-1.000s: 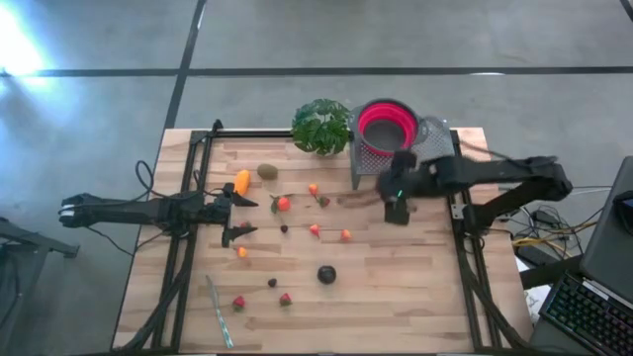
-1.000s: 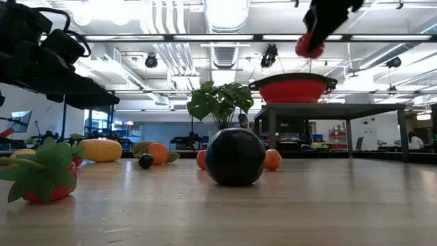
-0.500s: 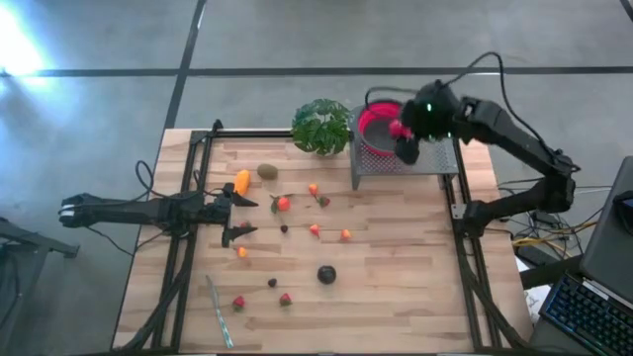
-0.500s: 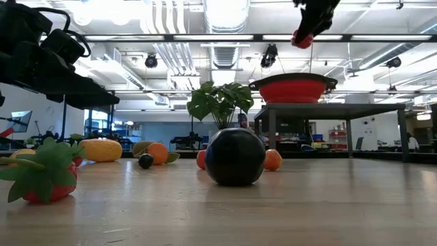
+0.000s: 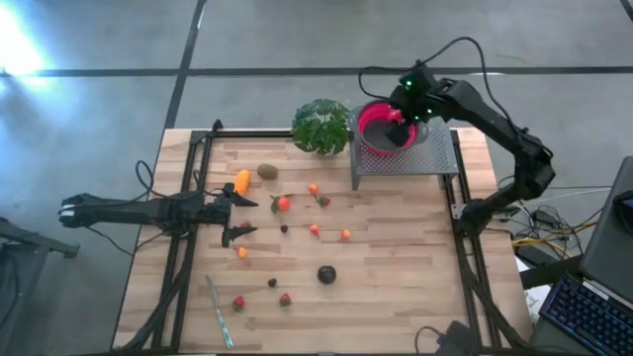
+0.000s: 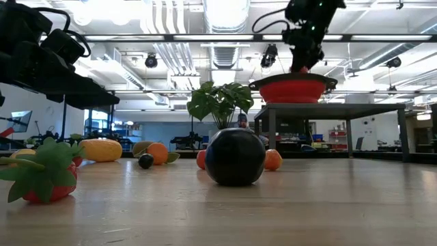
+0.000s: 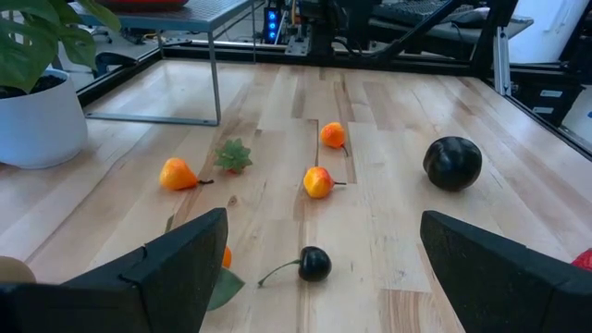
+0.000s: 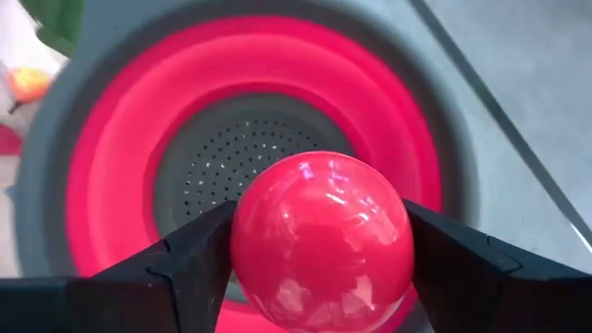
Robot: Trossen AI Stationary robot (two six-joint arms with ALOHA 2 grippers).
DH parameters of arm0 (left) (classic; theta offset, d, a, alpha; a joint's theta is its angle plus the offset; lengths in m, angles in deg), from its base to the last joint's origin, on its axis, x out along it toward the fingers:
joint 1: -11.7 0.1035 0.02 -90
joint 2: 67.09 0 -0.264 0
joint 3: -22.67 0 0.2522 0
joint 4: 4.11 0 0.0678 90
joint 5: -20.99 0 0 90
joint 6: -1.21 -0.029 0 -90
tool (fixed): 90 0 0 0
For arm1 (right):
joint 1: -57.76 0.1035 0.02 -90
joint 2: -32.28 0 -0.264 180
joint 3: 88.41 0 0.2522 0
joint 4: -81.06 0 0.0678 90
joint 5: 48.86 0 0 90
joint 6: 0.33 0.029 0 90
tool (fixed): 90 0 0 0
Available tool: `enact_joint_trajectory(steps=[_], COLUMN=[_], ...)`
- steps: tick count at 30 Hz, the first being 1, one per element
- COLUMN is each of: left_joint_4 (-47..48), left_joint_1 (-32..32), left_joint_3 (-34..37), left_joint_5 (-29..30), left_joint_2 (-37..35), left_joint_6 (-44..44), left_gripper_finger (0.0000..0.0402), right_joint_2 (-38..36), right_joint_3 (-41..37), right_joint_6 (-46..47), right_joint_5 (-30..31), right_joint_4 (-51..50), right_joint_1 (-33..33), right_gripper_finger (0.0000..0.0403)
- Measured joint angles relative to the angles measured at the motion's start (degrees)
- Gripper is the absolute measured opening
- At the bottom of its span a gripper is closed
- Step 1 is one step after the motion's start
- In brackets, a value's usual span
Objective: Pick & Place Fruit
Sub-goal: Put the tomato into the red strainer bowl on the shelf
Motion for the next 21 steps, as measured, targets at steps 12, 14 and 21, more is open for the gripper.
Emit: enact_joint_trajectory(steps=[12,14,21], left_joint_4=[0.0,0.0,0.0], left_joint_1=[0.0,0.0,0.0], left_joint_3=[0.0,0.0,0.0], left_joint_5=[0.0,0.0,0.0], left_joint_2=[0.0,0.0,0.0], left_joint_6=[0.0,0.0,0.0], left_gripper_finger=[0.0365,0.0365,0.0365], right_joint_2=[5.8,6.4,8.3], right_joint_3=[-0.1,-0.1,-0.1], right_joint_6=[0.3,0.3,0.3], right_joint_5=[-0.2,-0.4,-0.5], right_joint_4=[0.9,0.9,0.9], right_joint_1=[-0.9,-1.0,-1.3], right_gripper_finger=[0.0273,0.0283,0.0269])
